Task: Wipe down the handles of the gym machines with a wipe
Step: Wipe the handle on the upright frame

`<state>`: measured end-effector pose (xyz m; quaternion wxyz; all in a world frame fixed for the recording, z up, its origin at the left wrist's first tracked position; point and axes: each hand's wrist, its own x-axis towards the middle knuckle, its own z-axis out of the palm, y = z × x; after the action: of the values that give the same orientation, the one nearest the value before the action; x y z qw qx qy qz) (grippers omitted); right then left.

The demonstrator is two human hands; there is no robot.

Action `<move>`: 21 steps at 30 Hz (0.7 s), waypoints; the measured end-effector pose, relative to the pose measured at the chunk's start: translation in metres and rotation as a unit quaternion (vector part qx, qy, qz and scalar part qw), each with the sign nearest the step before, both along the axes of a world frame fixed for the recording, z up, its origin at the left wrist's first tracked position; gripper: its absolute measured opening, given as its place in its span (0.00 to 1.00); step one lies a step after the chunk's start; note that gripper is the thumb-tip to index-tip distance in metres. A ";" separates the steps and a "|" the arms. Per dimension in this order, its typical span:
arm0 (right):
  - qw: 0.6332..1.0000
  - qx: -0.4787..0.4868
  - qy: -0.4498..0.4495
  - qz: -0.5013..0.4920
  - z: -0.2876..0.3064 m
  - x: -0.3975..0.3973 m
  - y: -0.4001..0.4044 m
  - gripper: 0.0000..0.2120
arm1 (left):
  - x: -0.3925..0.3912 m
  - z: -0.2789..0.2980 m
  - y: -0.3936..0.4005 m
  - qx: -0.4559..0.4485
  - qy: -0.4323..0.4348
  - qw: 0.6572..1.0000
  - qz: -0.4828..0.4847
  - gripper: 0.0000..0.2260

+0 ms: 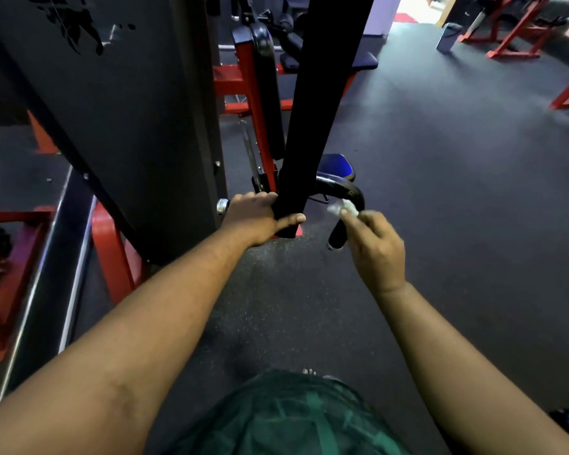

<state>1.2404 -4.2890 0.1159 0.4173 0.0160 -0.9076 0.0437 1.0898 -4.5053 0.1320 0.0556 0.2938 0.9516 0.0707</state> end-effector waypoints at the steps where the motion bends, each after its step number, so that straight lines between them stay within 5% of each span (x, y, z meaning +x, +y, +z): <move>1: 1.000 0.002 0.006 -0.016 0.004 -0.007 0.001 0.18 | 0.000 0.000 0.001 0.000 0.001 1.000 -0.001 0.48; 6: 0.988 0.088 -0.123 -0.014 -0.039 -0.005 0.013 0.24 | -0.001 -0.001 0.000 0.004 0.005 1.000 0.005 0.49; 10: 0.964 -0.031 -0.262 -0.028 -0.074 0.015 0.013 0.21 | -0.001 -0.003 -0.001 0.001 0.013 1.000 -0.002 0.48; 13: 0.955 -0.233 -0.186 0.013 -0.063 0.025 0.011 0.11 | 0.001 -0.005 -0.003 0.002 0.010 1.000 0.000 0.45; 16: 0.887 -0.461 -0.027 0.005 -0.020 0.021 0.005 0.18 | 0.001 -0.003 -0.001 0.006 0.018 1.000 0.006 0.43; 18: 0.873 -0.487 0.005 0.017 0.007 0.006 -0.003 0.21 | 0.001 -0.002 0.000 0.005 0.017 1.000 0.006 0.43; 21: 0.909 -0.417 -0.004 0.002 0.018 -0.009 -0.021 0.18 | 0.001 -0.003 0.000 -0.001 0.017 1.000 0.005 0.43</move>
<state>1.2311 -4.3096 0.1336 0.3821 -0.1577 -0.8082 0.4196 1.0911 -4.5051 0.1287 0.0394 0.2899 0.9540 0.0654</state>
